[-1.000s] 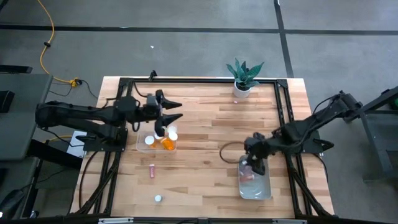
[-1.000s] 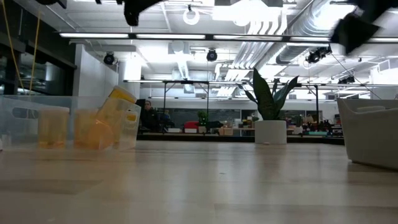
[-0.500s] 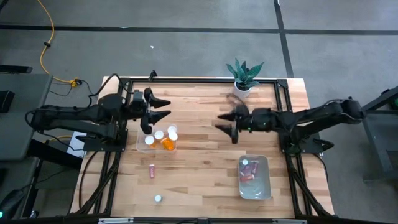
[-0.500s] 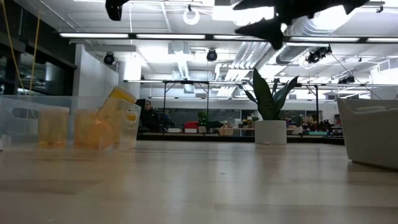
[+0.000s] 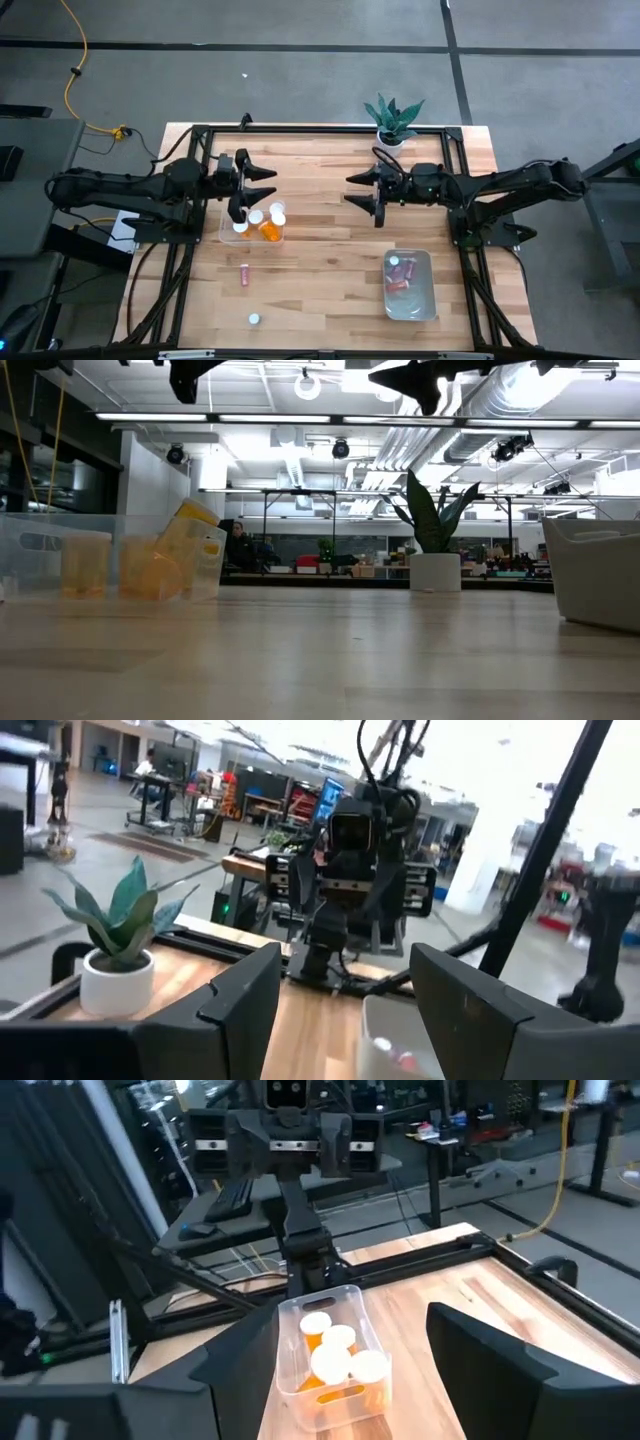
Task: Pick and place medicine bottles into bin by pill shape (circle, oval)
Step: Put the small pink pill bottle into the gray bin
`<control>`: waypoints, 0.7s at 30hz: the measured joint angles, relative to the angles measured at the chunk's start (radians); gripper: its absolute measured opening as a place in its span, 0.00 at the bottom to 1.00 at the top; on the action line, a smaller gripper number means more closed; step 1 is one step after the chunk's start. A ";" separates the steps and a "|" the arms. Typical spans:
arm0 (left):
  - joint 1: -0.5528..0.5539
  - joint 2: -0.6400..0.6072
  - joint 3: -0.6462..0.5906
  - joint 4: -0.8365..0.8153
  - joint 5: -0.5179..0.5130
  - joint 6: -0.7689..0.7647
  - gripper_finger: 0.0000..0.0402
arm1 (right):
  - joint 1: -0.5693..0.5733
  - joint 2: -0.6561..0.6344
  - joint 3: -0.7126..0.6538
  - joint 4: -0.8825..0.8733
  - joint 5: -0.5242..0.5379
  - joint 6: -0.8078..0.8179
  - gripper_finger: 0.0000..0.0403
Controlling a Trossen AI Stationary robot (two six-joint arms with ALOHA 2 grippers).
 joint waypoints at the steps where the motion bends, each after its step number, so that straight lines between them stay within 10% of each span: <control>1: 0.000 0.003 0.000 -0.002 0.008 0.022 0.52 | 0.000 0.000 0.000 0.000 -0.007 -0.016 0.62; 21: 0.000 0.022 0.000 -0.069 0.029 0.180 0.52 | 0.001 0.000 0.001 0.023 -0.008 -0.179 0.62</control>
